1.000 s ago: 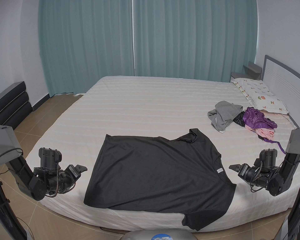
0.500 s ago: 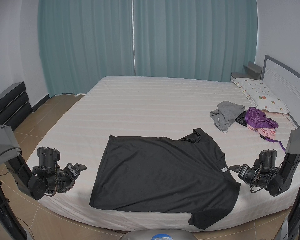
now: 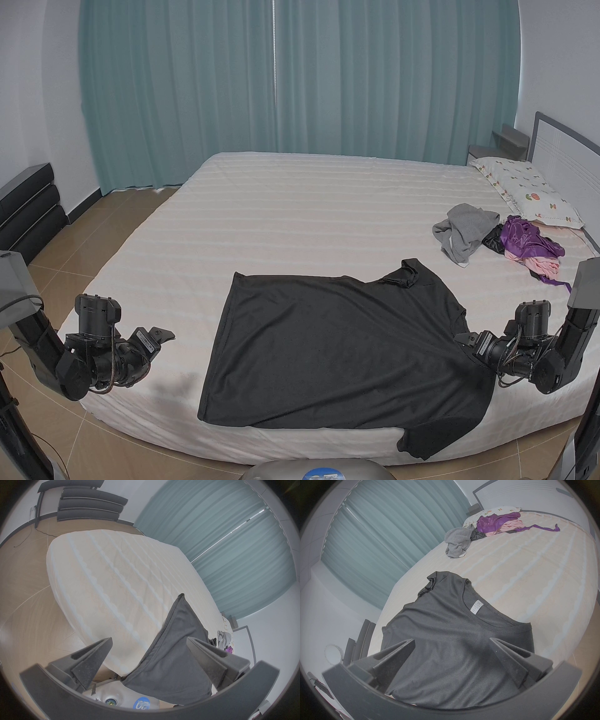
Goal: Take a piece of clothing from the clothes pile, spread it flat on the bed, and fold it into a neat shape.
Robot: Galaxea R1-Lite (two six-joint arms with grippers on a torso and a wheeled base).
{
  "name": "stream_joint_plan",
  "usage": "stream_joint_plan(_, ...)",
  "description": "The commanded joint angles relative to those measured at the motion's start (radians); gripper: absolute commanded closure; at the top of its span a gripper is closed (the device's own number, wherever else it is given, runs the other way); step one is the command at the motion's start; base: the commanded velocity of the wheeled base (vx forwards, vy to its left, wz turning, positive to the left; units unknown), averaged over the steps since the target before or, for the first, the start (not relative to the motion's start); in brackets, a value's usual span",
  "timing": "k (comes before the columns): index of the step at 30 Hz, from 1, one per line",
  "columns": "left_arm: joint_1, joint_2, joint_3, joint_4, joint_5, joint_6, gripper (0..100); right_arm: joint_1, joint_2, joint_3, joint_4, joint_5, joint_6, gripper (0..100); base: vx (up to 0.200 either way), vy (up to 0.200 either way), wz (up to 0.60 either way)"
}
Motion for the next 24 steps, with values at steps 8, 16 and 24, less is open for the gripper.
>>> stream_joint_plan(8,-0.001,0.007,-0.005,0.000,-0.001,-0.003,0,0.001,0.007,-0.004,0.000,0.000,0.001,0,0.000,0.000,0.00)
stream_joint_plan(16,-0.009,0.010,-0.006,0.001,-0.001,-0.003,0,0.003,0.030,-0.009,0.000,0.000,0.001,0,0.000,-0.125,0.00)
stream_joint_plan(24,-0.009,0.011,-0.008,0.000,0.000,-0.002,0,0.009,0.039,-0.009,0.000,0.000,-0.001,0,0.000,-0.100,0.00)
